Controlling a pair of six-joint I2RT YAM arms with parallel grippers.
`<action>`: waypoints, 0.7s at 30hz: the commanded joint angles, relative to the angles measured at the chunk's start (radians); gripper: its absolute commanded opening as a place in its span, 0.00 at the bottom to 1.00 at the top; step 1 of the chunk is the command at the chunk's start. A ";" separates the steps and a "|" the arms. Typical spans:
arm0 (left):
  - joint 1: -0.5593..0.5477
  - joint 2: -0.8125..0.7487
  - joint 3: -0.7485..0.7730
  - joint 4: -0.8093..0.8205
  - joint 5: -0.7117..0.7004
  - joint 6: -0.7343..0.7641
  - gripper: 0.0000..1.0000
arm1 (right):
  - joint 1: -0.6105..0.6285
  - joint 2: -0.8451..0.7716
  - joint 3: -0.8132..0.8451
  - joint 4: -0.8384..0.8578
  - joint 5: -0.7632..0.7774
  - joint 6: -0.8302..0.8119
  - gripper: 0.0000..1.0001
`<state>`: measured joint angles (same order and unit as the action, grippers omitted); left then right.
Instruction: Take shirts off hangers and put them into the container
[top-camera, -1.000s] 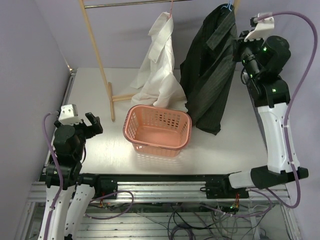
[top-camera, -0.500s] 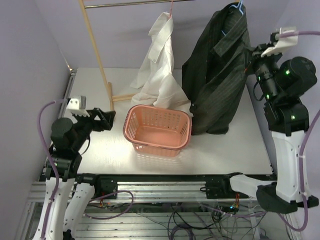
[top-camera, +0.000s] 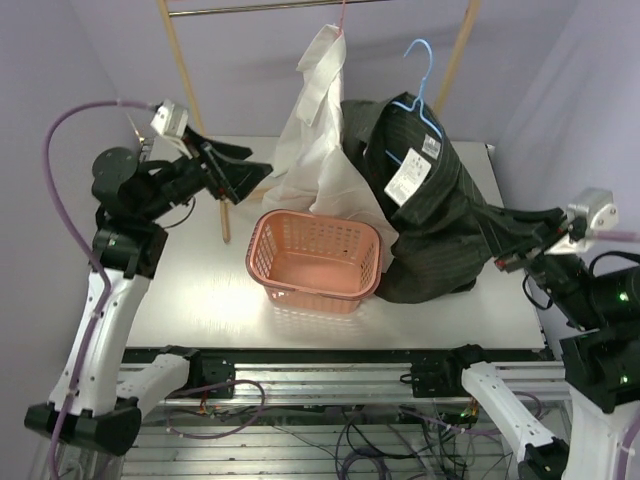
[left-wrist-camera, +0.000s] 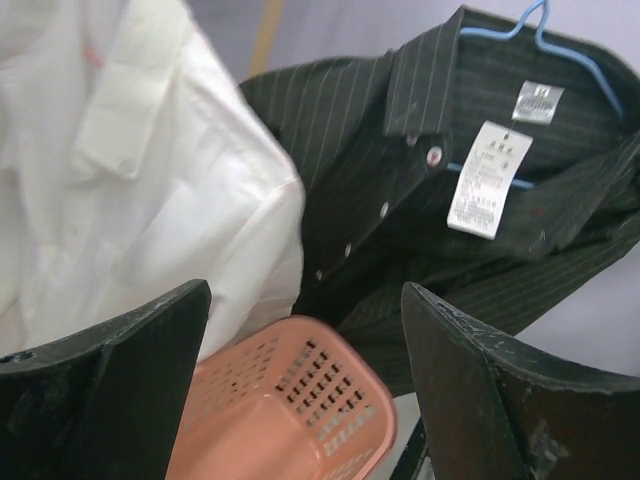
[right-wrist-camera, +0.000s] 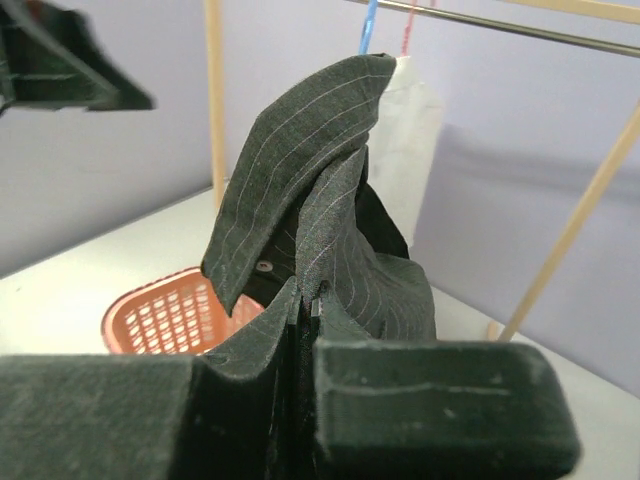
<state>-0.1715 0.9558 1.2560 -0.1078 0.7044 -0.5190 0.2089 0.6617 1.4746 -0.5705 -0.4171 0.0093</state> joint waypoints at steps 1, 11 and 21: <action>-0.136 0.118 0.144 0.006 -0.012 0.021 0.88 | -0.004 -0.063 -0.043 0.018 -0.091 0.040 0.00; -0.639 0.432 0.516 -0.286 -0.528 0.394 0.87 | 0.013 -0.119 -0.013 -0.103 0.038 0.033 0.00; -0.711 0.459 0.506 -0.215 -0.682 0.710 0.87 | 0.277 -0.191 0.012 -0.158 0.121 0.202 0.00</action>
<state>-0.8425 1.4231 1.7386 -0.3546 0.1322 0.0029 0.4072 0.5308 1.4639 -0.7464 -0.3401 0.1112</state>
